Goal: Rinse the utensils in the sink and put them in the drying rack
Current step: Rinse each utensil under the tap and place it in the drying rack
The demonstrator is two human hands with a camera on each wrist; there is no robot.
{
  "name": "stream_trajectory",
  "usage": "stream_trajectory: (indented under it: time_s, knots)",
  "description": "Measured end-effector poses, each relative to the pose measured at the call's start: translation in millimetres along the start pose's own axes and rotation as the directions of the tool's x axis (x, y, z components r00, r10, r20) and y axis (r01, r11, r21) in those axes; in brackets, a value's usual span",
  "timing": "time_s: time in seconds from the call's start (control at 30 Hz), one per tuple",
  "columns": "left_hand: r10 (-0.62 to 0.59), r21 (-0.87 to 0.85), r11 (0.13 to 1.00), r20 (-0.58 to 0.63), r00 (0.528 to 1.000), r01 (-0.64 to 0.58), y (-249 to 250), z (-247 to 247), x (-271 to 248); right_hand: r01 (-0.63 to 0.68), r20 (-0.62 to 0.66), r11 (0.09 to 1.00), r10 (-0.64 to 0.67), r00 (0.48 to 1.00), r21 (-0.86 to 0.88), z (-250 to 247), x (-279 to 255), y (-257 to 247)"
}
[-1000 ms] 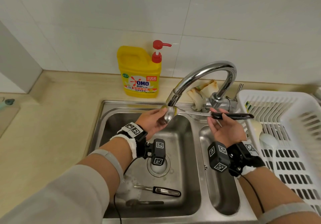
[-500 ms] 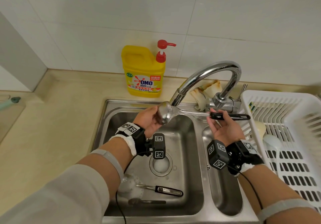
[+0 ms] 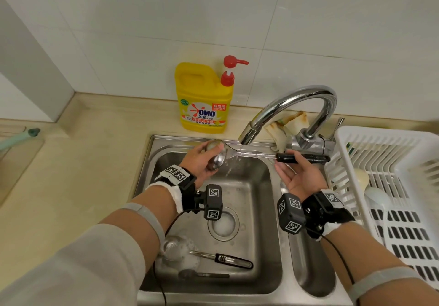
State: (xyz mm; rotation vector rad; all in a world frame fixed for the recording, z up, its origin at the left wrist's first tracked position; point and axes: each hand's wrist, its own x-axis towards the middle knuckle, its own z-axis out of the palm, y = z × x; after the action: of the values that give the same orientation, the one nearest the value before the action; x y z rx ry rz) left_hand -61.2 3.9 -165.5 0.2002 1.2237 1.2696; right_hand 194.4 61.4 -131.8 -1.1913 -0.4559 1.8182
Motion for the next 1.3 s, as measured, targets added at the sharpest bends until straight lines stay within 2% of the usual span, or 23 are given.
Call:
stream_trajectory:
  time_s: [0.17,0.43,0.57,0.83,0.97,1.3]
  knots:
    - [0.053,0.034,0.998,-0.129,0.990,-0.049,5.6,-20.6,0.4,-0.057,0.000,0.990,0.057,0.998,-0.125,11.6,3.5,9.4]
    - [0.128,0.023,0.992,-0.277,0.952,-0.127,20.1,-62.2,-11.0,-0.107,0.061,0.992,0.111,0.992,-0.066,41.9,9.2,33.5]
    - [0.176,0.017,0.983,-0.334,0.926,-0.180,28.3,-84.9,-17.7,-0.121,0.101,0.988,0.131,0.986,-0.097,56.2,9.6,43.3]
    - [0.205,-0.037,0.970,-0.413,0.888,-0.241,37.6,-113.2,-32.0,-0.106,-0.005,0.984,0.106,0.994,-0.146,78.4,11.3,55.3]
    - [0.206,-0.079,0.960,-0.454,0.867,-0.269,39.9,-116.5,-38.0,-0.071,0.069,0.983,0.084,0.994,-0.170,83.7,8.8,61.6]
    - [0.217,-0.056,0.952,-0.571,0.792,-0.302,42.3,-121.2,-48.1,-0.111,0.172,0.980,0.140,0.975,-0.168,92.0,1.6,63.8]
